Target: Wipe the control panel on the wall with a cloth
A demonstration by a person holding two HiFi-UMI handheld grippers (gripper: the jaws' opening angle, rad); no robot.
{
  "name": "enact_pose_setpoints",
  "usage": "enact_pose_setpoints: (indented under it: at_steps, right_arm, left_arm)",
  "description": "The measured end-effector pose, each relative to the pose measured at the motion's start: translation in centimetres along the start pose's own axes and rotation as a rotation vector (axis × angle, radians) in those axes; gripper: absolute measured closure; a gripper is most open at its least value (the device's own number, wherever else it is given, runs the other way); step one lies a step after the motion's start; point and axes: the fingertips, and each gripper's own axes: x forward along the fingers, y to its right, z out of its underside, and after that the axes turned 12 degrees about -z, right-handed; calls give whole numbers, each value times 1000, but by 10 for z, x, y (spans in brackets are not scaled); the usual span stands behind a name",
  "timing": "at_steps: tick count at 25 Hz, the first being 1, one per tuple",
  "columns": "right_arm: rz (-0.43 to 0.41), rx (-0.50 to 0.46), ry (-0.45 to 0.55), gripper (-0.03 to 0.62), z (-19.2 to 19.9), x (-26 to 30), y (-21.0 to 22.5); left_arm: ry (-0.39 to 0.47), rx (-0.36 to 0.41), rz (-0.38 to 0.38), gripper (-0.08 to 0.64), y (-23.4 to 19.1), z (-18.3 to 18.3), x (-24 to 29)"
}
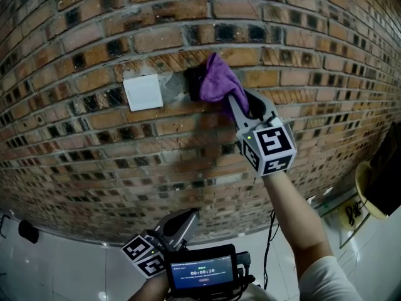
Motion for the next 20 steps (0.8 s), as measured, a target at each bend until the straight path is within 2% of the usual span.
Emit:
enact_pose_setpoints:
  at_steps: [20]
  right_arm:
    - [107,-20,-66,494,10,-53,38]
  left_arm:
    - [-25,-11,26,572,7,8,5]
